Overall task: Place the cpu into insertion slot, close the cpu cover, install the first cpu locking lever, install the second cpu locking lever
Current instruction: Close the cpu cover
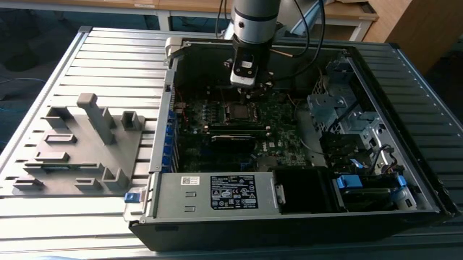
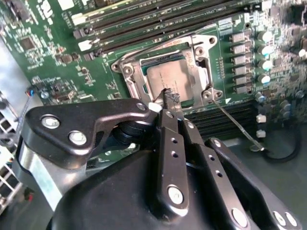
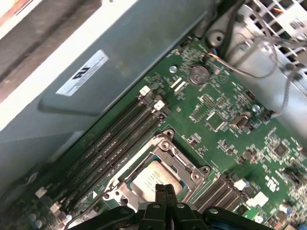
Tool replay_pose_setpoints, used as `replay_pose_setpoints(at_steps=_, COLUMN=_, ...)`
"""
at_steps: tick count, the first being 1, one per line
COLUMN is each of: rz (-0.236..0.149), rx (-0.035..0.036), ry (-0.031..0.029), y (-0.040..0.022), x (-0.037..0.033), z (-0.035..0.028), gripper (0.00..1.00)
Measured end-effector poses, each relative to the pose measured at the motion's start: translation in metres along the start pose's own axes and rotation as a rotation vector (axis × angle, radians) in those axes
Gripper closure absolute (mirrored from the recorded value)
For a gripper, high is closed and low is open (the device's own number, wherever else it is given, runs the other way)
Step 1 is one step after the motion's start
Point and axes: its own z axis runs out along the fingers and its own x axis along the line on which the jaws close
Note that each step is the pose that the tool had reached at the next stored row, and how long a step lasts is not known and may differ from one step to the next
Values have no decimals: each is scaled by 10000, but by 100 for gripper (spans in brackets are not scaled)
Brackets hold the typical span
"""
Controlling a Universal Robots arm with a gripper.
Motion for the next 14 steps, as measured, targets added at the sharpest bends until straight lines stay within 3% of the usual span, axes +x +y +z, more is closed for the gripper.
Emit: replay_pose_setpoints(at_steps=14, rz=-2038, rx=-85, ry=92, y=0, x=0, z=2, gripper=89)
